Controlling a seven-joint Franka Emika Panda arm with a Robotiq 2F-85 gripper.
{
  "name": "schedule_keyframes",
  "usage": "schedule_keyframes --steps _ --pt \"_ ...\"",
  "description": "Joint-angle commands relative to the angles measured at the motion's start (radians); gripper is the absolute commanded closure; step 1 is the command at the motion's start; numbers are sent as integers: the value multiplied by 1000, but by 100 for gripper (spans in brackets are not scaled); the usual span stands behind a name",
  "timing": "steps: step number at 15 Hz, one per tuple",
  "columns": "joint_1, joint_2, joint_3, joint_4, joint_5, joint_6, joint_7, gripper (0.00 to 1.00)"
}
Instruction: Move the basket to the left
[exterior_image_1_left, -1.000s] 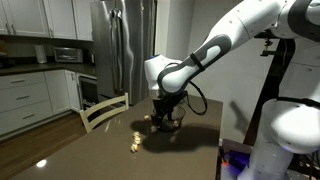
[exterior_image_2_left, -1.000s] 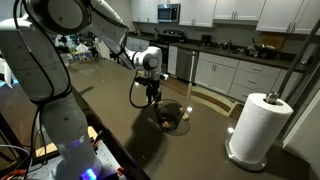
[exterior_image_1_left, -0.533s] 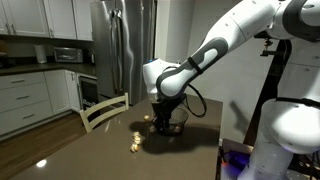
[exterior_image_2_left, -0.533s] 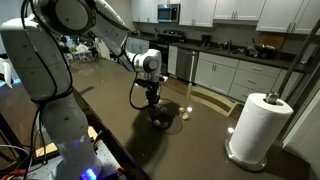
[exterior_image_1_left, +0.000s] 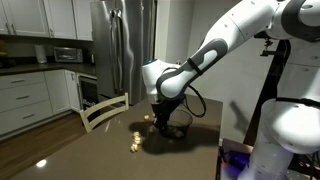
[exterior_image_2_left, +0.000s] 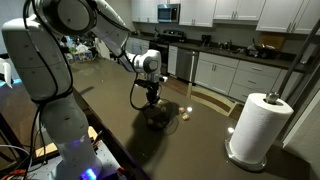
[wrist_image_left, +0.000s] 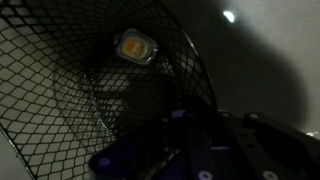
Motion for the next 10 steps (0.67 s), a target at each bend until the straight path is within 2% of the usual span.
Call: schedule_keyframes --steps 1,6,10 --pt "7 -17 -23 20 -46 -54 30 95" --pt "5 -93 -35 44 -69 -134 33 95" --pt "13 -114 -10 105 -102 -217 25 95"
